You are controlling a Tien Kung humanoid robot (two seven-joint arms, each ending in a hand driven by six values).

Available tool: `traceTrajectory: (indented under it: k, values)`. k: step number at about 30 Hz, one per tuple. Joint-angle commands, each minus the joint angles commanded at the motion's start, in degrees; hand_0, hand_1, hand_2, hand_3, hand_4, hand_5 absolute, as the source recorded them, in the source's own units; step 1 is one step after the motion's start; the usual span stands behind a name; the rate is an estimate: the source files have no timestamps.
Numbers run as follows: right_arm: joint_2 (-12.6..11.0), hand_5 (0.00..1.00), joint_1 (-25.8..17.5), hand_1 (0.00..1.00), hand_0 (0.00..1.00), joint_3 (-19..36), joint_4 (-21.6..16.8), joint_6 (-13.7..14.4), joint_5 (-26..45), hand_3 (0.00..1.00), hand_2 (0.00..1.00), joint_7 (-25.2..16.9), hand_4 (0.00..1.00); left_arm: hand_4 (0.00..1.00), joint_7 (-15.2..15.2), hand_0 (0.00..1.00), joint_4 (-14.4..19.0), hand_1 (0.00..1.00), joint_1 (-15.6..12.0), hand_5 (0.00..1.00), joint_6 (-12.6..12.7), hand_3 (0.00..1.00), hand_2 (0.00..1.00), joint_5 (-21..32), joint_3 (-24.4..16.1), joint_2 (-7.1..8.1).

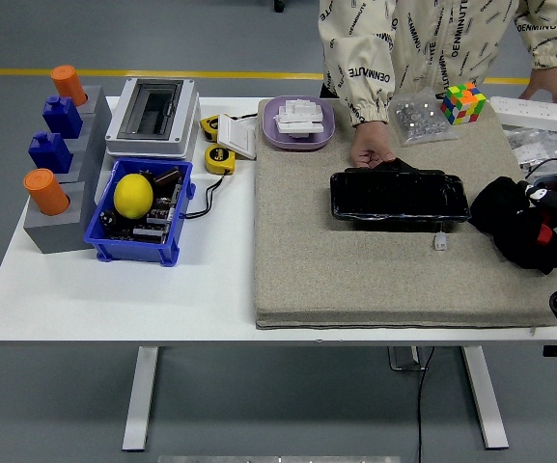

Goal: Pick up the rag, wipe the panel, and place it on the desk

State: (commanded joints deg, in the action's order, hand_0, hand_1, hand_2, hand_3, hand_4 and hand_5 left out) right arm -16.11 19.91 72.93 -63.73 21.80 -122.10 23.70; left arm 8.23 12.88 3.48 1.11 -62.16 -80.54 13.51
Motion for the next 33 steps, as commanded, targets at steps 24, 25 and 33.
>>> traceTrajectory:
  k: [24,25,33]
  values:
    - [1.27,0.635,-0.69,0.655,0.678,-1.4,0.31,0.93,1.29,0.724,0.719,-1.75,0.998,0.628,0.01,0.604,-0.08,0.641,-0.04,0.445,-0.04,0.56,0.657,0.13,0.06,-0.3]
    - [1.27,0.635,-0.49,0.655,0.678,-1.49,0.9,0.9,1.4,0.724,0.719,-1.81,0.998,0.628,0.01,0.604,-0.08,0.641,0.0,0.445,-0.04,0.56,0.657,0.15,0.09,-0.32]
    - [1.04,0.634,0.78,0.655,0.681,-2.89,4.65,0.38,1.81,0.724,0.718,-2.17,0.998,0.627,0.04,0.604,-0.15,0.641,-0.04,0.444,-0.04,0.56,0.657,0.21,0.05,-0.39]
